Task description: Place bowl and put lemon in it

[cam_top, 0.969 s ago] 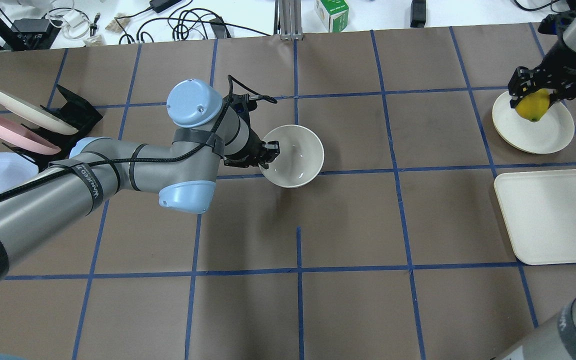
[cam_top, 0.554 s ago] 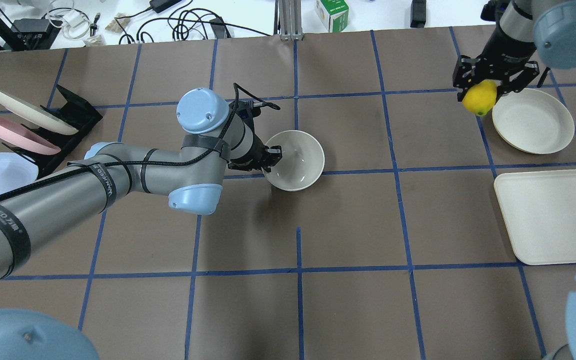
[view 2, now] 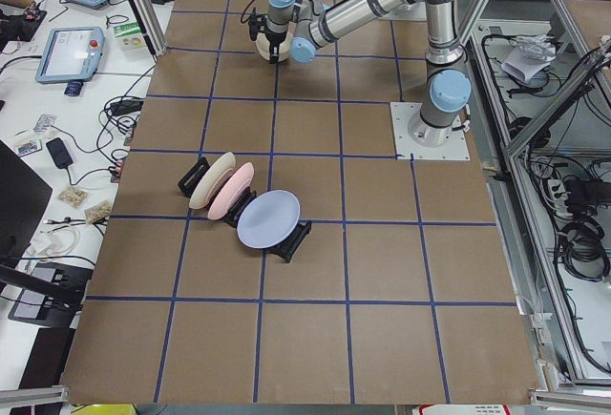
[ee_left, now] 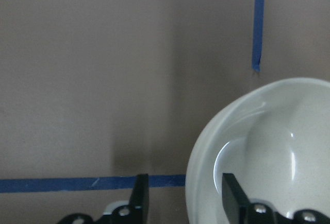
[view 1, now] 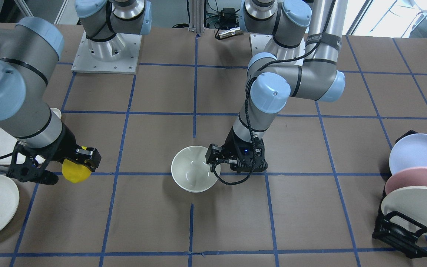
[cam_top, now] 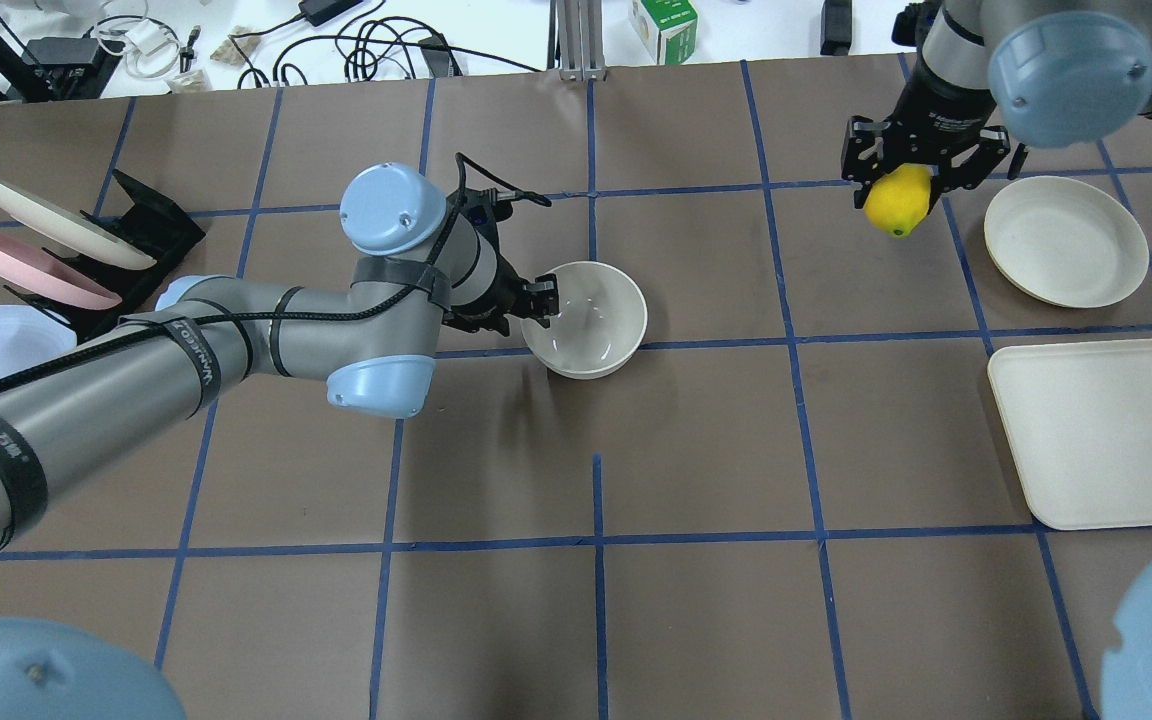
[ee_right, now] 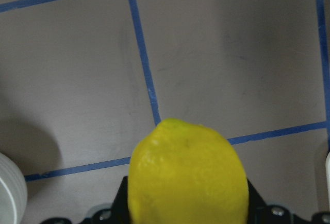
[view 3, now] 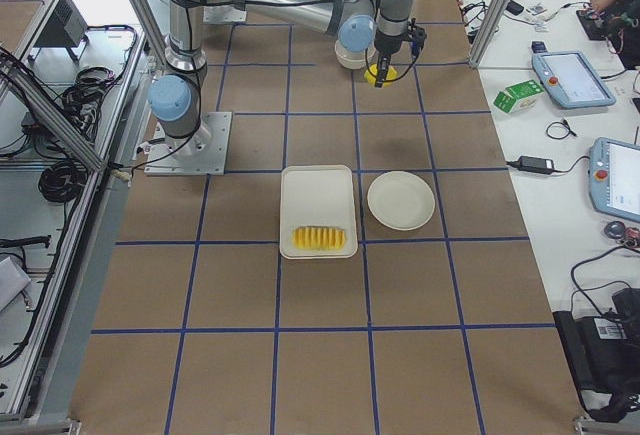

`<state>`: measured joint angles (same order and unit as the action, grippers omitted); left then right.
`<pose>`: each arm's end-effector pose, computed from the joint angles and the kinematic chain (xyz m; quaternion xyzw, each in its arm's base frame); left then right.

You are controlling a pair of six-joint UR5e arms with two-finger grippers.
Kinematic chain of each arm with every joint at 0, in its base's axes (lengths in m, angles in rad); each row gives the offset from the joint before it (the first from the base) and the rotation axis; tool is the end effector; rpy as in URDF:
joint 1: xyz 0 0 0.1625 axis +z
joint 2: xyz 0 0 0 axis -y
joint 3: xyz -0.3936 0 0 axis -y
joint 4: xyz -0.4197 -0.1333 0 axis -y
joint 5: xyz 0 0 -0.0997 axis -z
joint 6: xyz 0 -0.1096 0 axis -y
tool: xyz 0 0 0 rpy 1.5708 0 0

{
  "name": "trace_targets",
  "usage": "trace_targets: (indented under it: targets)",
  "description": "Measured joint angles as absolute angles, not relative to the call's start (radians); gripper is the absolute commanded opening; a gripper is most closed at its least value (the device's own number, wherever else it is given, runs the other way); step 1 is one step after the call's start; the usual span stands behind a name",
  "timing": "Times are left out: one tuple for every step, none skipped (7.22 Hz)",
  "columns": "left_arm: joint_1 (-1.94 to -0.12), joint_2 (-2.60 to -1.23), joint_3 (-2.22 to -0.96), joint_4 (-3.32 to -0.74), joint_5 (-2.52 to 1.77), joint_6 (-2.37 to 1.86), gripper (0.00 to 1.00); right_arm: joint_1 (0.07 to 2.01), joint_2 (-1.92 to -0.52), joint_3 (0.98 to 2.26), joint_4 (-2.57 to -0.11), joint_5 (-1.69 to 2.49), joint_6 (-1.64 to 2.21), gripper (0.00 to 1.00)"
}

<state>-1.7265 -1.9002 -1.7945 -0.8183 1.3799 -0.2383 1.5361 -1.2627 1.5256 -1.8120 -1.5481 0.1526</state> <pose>-0.2458 -0.5723 0.2287 0.0314 -0.9901 0.0786 0.1124 0.1141 -0.6263 0.3168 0.0936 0.9955 0.0115 0.0107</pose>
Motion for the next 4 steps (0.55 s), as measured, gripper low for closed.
trace_targets:
  targets:
    - [-1.71, -1.862, -1.718, -0.988, 1.395, -0.19, 1.0, 1.587, -1.262, 1.526, -1.816, -1.539, 0.213, 0.0]
    - [-1.688, -1.824, -1.643, -1.162, 1.434, -0.15, 1.0, 1.648, -1.259, 1.526, -1.825, -1.535, 0.275, 0.0]
    - [-1.656, -1.786, -1.578, -1.313, 1.475, -0.101, 1.0, 1.705, -1.254, 1.527, -1.845, -1.533, 0.328, 0.0]
    - [-1.611, -1.751, -1.533, -1.432, 1.497, -0.043, 1.0, 1.753, -1.246, 1.532, -1.875, -1.528, 0.361, 0.0]
